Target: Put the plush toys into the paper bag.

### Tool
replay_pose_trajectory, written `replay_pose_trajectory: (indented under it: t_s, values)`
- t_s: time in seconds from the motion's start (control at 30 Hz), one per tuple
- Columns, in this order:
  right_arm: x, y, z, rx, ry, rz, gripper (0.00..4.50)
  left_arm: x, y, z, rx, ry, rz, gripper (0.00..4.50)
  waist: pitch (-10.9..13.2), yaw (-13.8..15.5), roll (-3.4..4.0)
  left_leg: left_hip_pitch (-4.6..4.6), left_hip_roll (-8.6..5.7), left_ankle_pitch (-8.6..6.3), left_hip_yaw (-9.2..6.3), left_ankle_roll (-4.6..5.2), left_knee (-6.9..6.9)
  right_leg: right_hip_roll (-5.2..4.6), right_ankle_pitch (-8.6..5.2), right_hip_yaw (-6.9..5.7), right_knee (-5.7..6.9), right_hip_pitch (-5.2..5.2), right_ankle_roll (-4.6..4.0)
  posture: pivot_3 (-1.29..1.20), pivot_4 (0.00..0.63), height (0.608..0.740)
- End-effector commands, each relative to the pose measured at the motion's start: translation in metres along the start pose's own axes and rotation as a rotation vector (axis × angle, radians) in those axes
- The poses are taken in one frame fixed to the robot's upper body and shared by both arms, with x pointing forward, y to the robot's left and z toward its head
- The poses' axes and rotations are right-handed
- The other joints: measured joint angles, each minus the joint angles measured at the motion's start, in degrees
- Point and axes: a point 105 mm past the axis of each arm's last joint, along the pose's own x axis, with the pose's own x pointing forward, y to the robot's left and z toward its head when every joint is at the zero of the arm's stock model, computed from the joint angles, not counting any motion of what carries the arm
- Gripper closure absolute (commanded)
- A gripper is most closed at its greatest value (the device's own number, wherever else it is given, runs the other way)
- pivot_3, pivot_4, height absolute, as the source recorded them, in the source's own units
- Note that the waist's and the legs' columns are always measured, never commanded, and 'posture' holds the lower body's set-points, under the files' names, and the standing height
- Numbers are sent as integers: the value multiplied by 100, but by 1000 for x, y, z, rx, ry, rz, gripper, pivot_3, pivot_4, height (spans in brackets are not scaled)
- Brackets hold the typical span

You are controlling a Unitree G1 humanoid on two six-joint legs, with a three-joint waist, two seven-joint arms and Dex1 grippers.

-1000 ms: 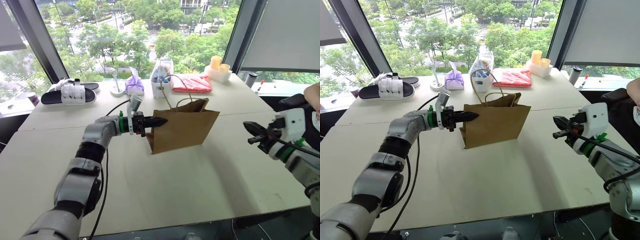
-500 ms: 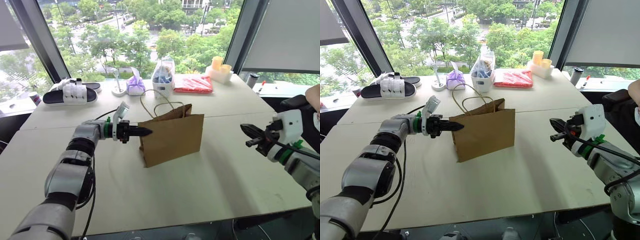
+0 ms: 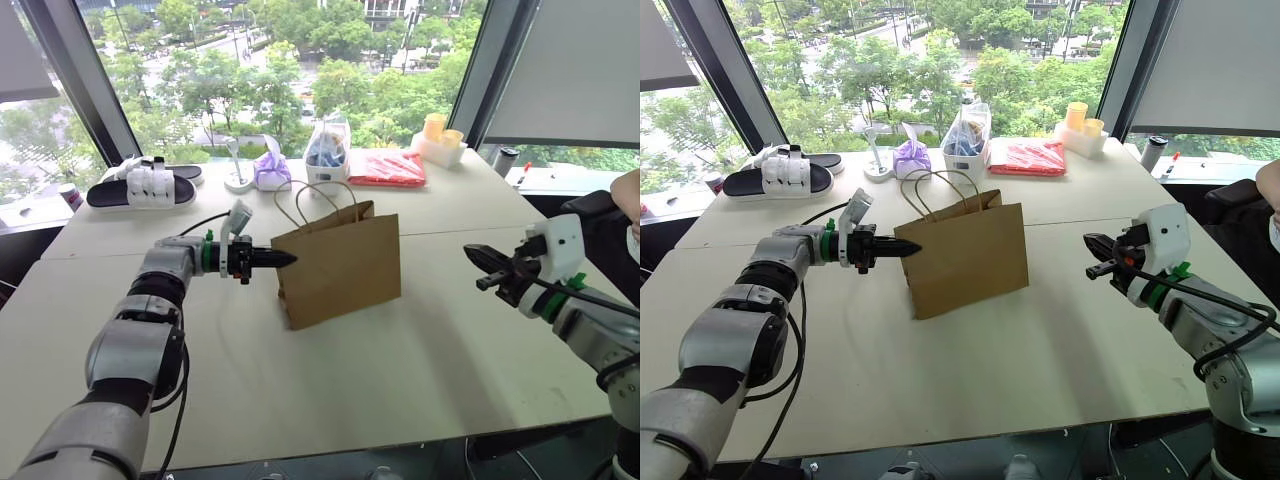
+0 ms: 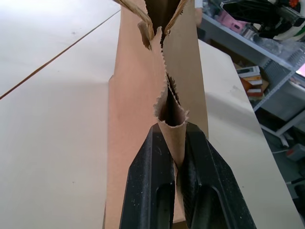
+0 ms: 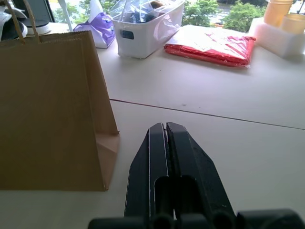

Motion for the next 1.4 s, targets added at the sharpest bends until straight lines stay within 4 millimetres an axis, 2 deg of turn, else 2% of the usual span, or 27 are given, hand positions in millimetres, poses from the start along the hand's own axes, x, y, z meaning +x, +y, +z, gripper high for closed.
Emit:
replay_pose_trajectory:
  t_s: [0.03,0.27,0.37,0.47,0.53,0.57,0.6,0.63,0.83,1.03,1.13,1.3,1.4]
  values:
    - [-2,-2,14,-36,-49,-5,4500,-7,-5,19,66,-1,-33,4259,0,-3,0,0,0,0,0,0,0,0,0,0,0,0,0,0,150,740]
    - [0,-1,17,-50,-49,4,4500,-8,-2,21,133,91,-11,4259,0,-2,0,0,0,-2,1,3,2,1,0,0,0,0,1,0,150,740]
    - [2,2,17,-51,-51,10,4500,-7,3,14,184,162,32,4259,0,-1,0,0,0,-2,1,4,3,1,0,0,0,1,1,0,150,740]
    - [4,6,17,-50,-54,20,4500,-8,10,8,192,171,89,4259,0,-3,0,0,0,-2,1,4,3,0,1,0,0,1,2,0,150,740]
    - [5,8,15,-55,-48,30,4500,-10,14,12,176,134,127,4259,0,-3,0,0,-1,-2,1,4,4,0,1,0,2,1,2,0,150,740]
    - [5,9,13,-57,-44,32,4500,-11,13,13,176,129,122,3692,0,-1,0,0,0,-2,0,4,5,1,1,0,2,1,2,0,150,740]
    - [6,9,12,-58,-41,32,4500,-12,12,13,176,126,117,3448,0,-1,0,0,-1,-3,1,5,7,0,1,0,4,1,3,0,150,740]
    - [6,10,10,-61,-34,37,4500,-14,12,16,178,109,120,3005,0,-1,0,-1,-1,-2,1,5,8,1,1,0,5,1,3,0,150,740]
    - [10,20,-1,-85,12,103,4500,-33,11,26,208,48,152,57,0,-31,0,-1,0,-4,1,6,8,1,1,0,8,-1,3,0,150,740]
    - [16,30,-12,-186,65,197,4500,-57,-3,18,260,45,175,12,-1,-31,2,1,2,-4,1,7,8,1,1,1,11,-1,4,0,150,740]
    - [16,42,-15,-222,78,299,4500,-67,-25,11,259,26,205,12,0,-46,2,1,7,-5,0,8,8,1,1,4,10,-2,4,0,150,740]
    - [18,47,-17,-256,90,369,4500,-65,-67,-3,206,-22,248,12,1,-10,2,-1,17,-7,-17,9,11,-4,1,12,5,-3,3,0,150,740]
    - [20,46,-18,-262,97,388,4500,-63,-83,-14,169,-28,283,12,0,15,2,0,15,-6,-19,7,13,-8,1,12,1,4,3,0,150,740]
